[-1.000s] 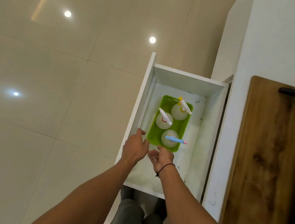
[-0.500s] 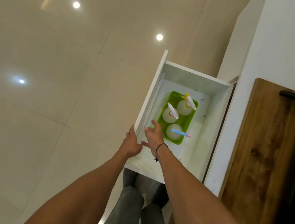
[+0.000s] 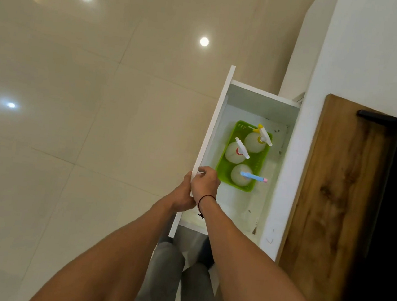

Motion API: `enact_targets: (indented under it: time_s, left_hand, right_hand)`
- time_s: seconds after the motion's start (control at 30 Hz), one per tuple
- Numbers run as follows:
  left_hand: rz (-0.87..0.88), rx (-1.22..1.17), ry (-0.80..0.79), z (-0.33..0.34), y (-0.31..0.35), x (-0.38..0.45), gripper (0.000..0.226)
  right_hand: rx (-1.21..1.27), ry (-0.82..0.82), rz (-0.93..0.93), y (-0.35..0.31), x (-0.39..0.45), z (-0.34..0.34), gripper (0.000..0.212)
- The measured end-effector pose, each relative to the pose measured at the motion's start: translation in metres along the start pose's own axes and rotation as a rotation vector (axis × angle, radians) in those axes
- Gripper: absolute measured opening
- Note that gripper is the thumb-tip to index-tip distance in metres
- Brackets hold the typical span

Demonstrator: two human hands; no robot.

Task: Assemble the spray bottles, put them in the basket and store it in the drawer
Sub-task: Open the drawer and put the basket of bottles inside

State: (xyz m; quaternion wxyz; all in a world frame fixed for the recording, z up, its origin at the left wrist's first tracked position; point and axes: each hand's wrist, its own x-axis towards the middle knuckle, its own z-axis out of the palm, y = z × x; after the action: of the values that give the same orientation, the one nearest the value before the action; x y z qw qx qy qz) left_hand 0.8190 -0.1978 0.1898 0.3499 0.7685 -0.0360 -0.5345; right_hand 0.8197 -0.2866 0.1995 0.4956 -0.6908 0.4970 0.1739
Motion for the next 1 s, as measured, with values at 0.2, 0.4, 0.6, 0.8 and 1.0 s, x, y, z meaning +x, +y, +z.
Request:
enact_targets:
  time_s: [0.2, 0.4, 0.6, 0.8, 1.0]
  left_hand:
    - [-0.007, -0.045, -0.239, 0.033, 0.026, -0.005, 0.039]
    - [-0.063, 0.056, -0.330, 0.064, 0.054, 0.005, 0.044]
    - [0.018, 0.140, -0.197, 0.109, 0.077, 0.004, 0.047]
    - [-0.047, 0.026, -0.363, 0.143, 0.104, 0.001, 0.049]
    - [-0.093, -0.005, -0.372, 0.152, 0.112, -0.002, 0.044]
  right_hand:
    - [-0.177, -0.086, -0.063, 0.007, 0.000, -0.028, 0.021]
    - [-0.222, -0.077, 0.045, 0.011, 0.011, -0.063, 0.030]
    - [-0.183, -0.026, 0.131, 0.032, 0.024, -0.104, 0.038]
    - [-0.144, 0.007, 0.185, 0.051, 0.030, -0.139, 0.044]
    - [-0.087, -0.033, 0.201, 0.062, 0.033, -0.150, 0.046]
